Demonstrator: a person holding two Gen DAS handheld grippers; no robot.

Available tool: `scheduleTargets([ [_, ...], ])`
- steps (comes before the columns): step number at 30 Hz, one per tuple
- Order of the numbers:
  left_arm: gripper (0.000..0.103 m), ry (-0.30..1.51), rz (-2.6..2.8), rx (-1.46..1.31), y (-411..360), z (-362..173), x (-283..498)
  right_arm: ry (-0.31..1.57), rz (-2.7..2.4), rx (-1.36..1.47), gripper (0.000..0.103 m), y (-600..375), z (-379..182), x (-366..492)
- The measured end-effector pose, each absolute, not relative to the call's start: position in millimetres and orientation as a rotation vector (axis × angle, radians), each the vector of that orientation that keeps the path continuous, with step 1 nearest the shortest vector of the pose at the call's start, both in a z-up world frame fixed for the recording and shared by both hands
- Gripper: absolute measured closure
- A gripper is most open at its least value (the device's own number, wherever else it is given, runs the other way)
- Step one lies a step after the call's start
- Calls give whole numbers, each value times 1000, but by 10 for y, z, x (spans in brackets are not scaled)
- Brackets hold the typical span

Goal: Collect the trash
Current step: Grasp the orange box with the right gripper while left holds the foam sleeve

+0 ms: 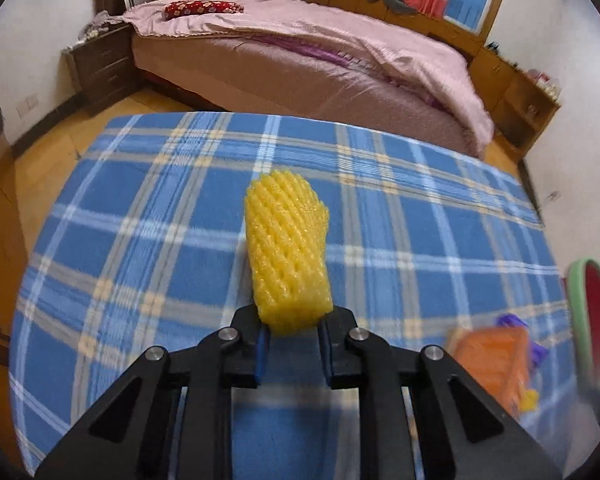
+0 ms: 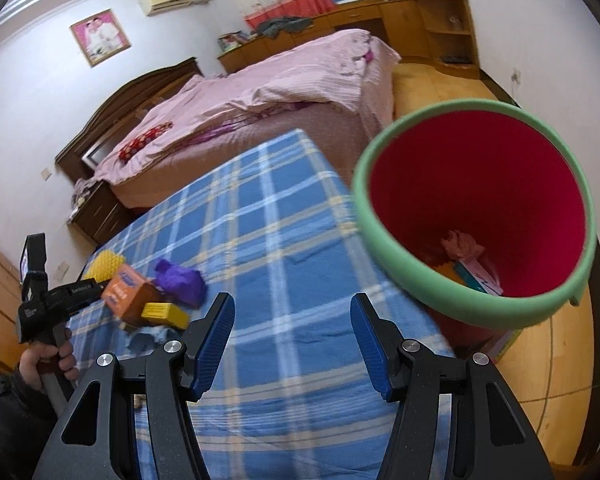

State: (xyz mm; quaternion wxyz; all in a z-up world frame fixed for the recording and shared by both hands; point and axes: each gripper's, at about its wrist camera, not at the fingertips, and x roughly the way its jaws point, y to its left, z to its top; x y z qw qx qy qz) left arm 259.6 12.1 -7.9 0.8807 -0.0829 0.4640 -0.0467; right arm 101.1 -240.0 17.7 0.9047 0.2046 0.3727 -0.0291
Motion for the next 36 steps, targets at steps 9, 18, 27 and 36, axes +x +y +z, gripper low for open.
scheduleTargets([
  [9,83,882,-146,-329,335,63,1941,781,82,357,41,-1833,279,1280],
  [18,83,860,-138,-367,466,65,1738,798,247,269,15,-1259,267,1655],
  [27,83,849,-164,-378,522,84,1665,834,294,117,15,-871,175,1960],
  [36,83,841,-183,-391,524,111,1607,868,247,46,26,-735,-61,2125],
])
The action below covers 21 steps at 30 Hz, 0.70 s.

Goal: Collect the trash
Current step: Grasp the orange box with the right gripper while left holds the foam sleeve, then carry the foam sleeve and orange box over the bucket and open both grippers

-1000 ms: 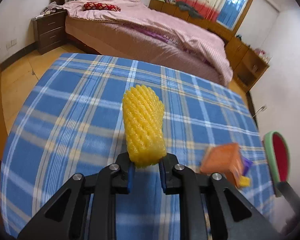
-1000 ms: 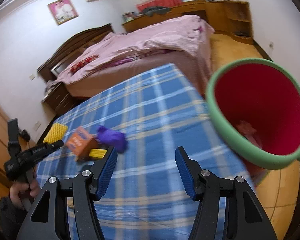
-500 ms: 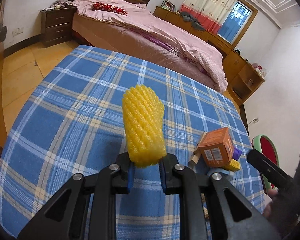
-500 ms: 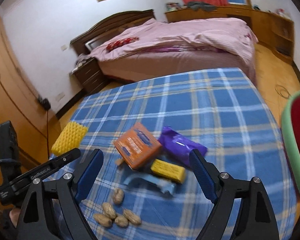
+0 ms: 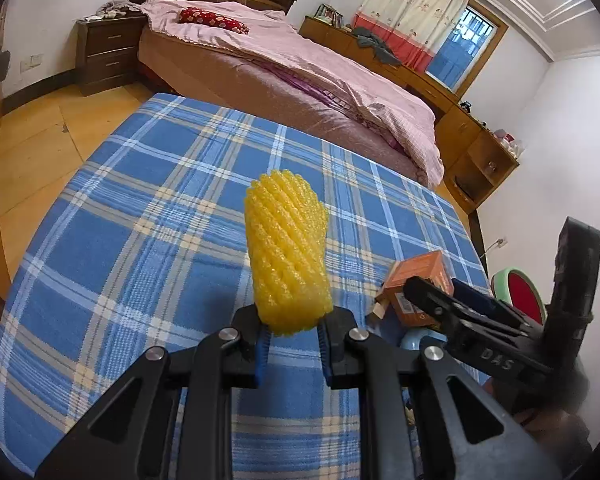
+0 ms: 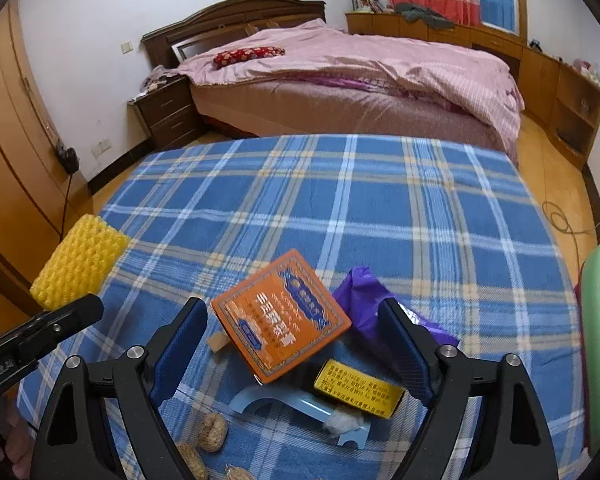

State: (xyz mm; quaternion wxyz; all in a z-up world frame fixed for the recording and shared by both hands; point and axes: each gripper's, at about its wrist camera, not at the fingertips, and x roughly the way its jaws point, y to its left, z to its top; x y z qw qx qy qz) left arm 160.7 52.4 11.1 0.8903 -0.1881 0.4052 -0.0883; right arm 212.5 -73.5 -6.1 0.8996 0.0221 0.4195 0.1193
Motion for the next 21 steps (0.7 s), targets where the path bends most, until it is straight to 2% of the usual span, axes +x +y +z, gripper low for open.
scheduleTargets([
  [1,83,842,-186,-392,517,116,1596,864,244,51,38,-738,-68,2105],
  [7,83,827,-214,-385,442,203,1455,823,239,86,38,-785,49,1838],
  [21,83,753,-334,-350,133,676,939,650,179,233,38,-1287,721,894],
])
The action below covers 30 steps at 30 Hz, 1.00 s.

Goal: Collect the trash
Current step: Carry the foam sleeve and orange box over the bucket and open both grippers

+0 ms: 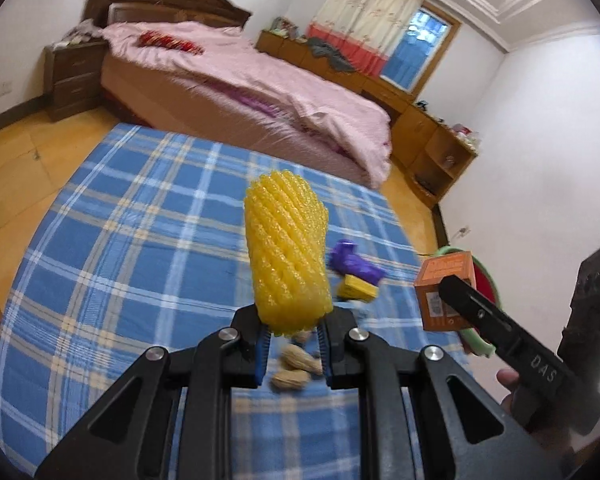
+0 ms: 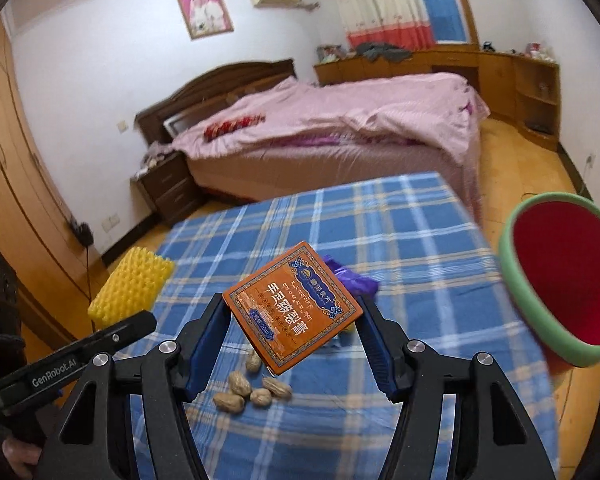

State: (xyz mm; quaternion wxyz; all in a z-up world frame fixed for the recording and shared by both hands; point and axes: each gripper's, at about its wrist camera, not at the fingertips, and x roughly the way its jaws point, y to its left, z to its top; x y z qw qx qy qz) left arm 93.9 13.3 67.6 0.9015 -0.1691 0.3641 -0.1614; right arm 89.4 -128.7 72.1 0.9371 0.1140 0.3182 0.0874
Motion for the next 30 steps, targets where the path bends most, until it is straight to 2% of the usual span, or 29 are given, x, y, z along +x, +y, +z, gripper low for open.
scheduleTargets([
  [7,83,704,-436,-294,-169,964,723,589,81,266,38,-1699,949,523],
  [15,83,734,-538,-241,-647,999,770,539,-23,335,38,-2242,1035,269],
  [30,83,818,-715,-74,-2111,826,1137,547,-186,471,38,-3360,737,229],
])
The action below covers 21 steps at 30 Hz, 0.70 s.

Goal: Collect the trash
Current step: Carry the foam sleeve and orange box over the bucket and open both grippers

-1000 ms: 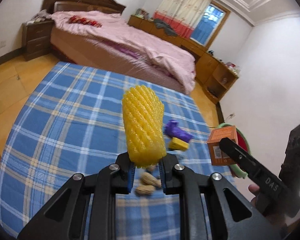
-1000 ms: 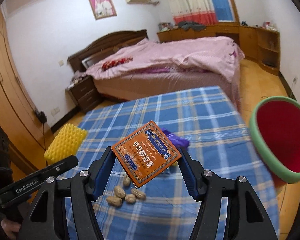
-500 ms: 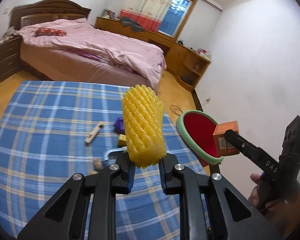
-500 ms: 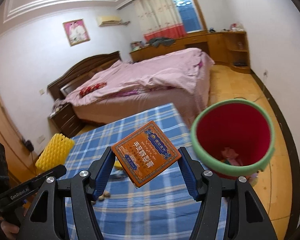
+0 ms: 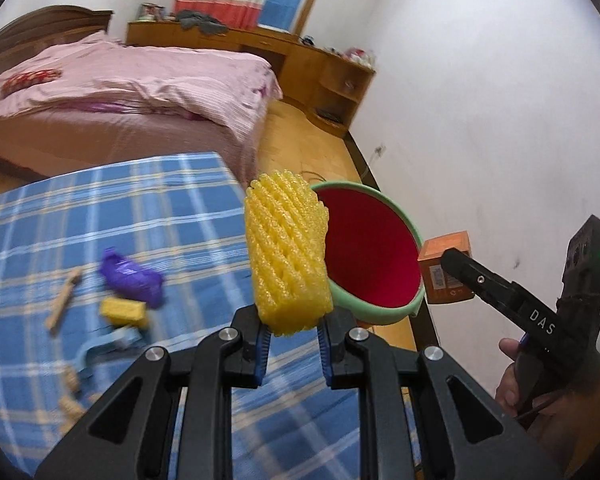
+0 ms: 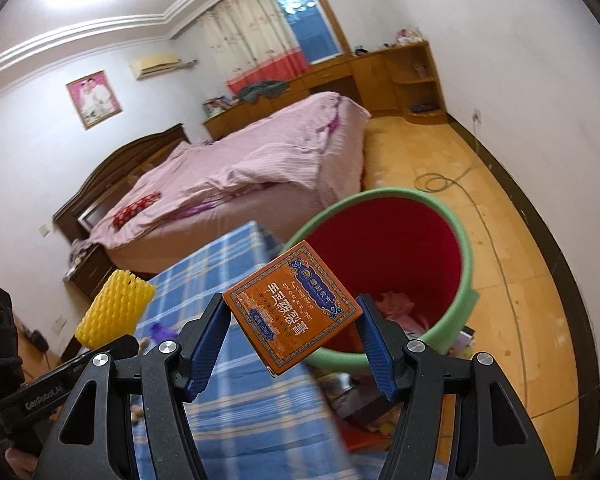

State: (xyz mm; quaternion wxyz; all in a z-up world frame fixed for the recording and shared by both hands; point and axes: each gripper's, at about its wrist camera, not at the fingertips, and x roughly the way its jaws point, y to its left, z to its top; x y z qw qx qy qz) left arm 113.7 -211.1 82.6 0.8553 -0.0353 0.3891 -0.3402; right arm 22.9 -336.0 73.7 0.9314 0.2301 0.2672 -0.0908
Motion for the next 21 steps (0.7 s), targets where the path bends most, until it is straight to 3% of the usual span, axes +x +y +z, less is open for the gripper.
scheduleTargets([
  [18,83,910,-789,55,-3271,403,1552,635,-218,584,36,-4042,205,513],
  [21,73,898,-800,66,-3311,394,1568,637,-215,601,35,-4082,158,525],
])
